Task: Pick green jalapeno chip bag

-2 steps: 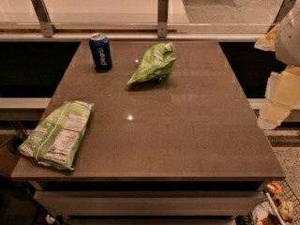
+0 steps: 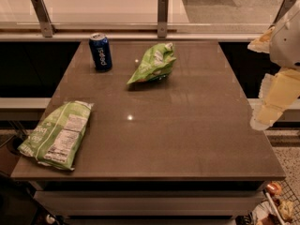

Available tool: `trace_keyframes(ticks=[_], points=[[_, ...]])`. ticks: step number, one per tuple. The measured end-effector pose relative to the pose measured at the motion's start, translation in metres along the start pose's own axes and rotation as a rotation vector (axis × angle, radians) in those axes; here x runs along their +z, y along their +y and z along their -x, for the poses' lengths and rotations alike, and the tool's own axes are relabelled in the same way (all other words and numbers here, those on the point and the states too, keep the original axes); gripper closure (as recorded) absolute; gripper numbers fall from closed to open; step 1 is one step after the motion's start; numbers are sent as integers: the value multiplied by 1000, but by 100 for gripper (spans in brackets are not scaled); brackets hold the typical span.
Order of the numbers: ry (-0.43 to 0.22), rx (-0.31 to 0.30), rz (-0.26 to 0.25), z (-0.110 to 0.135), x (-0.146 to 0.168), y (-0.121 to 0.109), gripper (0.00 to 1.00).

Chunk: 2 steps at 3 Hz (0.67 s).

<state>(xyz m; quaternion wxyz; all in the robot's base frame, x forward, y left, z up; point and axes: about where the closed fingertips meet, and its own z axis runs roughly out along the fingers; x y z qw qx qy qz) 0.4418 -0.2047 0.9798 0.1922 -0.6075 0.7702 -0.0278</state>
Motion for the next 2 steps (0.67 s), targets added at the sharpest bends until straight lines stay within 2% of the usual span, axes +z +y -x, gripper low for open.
trace_keyframes(ticks=[2], points=[[-185, -52, -11, 48, 30, 18, 0]])
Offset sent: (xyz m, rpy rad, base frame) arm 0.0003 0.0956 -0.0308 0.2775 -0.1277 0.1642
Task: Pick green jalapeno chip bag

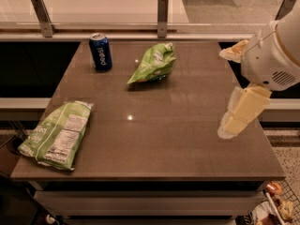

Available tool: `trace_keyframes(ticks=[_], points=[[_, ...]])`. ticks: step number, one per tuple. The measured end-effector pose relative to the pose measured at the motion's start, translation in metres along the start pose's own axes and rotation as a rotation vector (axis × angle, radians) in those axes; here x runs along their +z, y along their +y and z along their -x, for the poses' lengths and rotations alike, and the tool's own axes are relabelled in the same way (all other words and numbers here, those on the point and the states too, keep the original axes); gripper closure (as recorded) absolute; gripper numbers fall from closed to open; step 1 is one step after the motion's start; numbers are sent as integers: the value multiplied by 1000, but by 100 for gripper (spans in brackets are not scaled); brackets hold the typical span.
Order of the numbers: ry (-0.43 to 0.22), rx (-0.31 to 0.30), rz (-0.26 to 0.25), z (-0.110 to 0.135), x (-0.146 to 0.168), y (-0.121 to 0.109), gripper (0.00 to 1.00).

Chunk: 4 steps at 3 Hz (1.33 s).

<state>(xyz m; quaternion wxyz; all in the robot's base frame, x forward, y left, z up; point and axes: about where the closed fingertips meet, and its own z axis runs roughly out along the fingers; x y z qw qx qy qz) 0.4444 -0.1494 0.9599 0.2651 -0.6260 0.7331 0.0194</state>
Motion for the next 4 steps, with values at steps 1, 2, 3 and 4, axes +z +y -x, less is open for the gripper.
trace_keyframes(ticks=[1, 2, 3, 4], points=[[-96, -33, -2, 33, 25, 9, 0], [-195, -68, 16, 63, 54, 10, 0], [-255, -78, 43, 86, 87, 6, 0], [-303, -99, 73, 112, 115, 6, 0]])
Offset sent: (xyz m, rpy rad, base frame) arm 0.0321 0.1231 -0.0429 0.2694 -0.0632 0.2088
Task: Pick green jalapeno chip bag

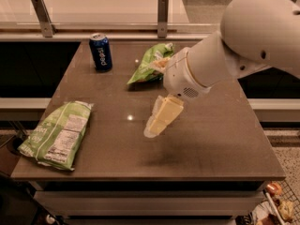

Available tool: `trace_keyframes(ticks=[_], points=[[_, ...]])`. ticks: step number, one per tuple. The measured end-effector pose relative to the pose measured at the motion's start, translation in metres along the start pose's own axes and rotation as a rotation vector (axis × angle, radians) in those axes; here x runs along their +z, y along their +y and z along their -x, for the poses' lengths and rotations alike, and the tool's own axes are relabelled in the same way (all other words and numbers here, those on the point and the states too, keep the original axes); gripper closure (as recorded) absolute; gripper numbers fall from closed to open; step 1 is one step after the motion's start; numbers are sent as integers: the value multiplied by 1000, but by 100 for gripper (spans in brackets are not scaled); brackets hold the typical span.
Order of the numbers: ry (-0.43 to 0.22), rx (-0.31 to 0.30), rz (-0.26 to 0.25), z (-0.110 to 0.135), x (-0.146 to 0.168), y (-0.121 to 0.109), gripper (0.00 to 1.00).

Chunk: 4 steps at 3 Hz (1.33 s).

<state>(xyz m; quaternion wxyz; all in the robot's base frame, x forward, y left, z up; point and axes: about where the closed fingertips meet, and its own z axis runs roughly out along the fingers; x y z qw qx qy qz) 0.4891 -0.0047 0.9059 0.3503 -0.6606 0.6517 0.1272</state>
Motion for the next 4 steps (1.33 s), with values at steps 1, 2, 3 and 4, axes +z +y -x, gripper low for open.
trace_keyframes(ticks=[1, 2, 3, 4], points=[[-48, -47, 18, 29, 20, 2, 0], [-46, -94, 34, 55, 38, 8, 0], [-46, -96, 30, 56, 38, 7, 0], [-27, -119, 49, 68, 60, 1, 0]])
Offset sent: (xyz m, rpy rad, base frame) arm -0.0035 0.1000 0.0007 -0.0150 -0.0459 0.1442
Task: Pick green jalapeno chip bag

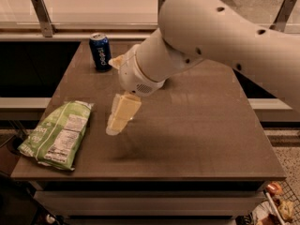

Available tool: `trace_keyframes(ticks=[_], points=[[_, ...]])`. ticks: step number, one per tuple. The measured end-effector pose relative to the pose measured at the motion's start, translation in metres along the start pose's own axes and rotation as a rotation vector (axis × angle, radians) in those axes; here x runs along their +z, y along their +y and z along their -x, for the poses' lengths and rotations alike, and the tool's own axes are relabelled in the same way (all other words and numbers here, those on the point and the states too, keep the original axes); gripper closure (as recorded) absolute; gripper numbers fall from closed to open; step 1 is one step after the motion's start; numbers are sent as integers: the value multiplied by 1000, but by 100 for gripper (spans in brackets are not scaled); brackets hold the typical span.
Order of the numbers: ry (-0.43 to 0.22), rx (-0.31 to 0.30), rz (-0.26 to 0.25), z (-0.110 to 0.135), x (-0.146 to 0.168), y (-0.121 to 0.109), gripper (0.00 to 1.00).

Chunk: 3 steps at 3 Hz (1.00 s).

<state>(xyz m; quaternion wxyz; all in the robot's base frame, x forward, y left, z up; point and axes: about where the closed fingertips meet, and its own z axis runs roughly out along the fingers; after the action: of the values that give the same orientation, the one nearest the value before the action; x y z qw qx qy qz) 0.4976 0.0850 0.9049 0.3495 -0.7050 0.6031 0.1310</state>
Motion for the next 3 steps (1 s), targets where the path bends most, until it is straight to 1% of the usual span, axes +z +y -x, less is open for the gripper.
trace_keyframes(ticks=[1, 2, 3], points=[[21, -20, 42, 13, 29, -3, 0], [39, -22, 87, 20, 53, 4, 0], [49, -22, 130, 27, 69, 18, 0]])
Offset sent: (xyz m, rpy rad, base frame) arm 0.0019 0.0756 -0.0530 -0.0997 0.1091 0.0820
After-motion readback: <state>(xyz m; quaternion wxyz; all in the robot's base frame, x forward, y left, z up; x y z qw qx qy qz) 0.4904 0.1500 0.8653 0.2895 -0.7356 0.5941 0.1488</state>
